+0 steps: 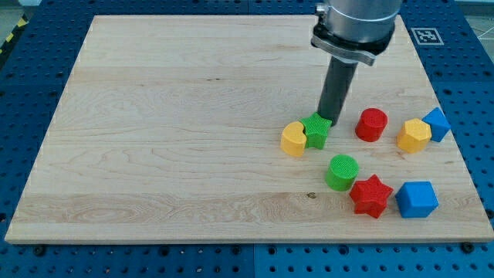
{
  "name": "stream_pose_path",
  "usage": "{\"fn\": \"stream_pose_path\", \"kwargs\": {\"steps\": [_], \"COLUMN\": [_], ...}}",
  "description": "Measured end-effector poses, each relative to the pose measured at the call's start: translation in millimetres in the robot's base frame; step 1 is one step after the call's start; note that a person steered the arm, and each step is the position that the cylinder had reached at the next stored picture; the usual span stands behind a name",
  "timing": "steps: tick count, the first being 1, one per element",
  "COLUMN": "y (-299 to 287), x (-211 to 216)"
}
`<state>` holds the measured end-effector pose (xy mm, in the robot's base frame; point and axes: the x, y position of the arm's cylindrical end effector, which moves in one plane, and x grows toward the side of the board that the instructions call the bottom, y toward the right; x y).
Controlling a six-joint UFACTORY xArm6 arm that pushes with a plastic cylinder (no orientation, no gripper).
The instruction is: Slide the green star and the yellow heart down a bit
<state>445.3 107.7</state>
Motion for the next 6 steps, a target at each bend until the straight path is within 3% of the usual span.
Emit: {"fn": "stream_pose_path", "kwargs": {"steps": [3, 4, 6], "y": [-114.5, -147.0, -82.2], "x": [-53.1, -34.2, 12.7]}}
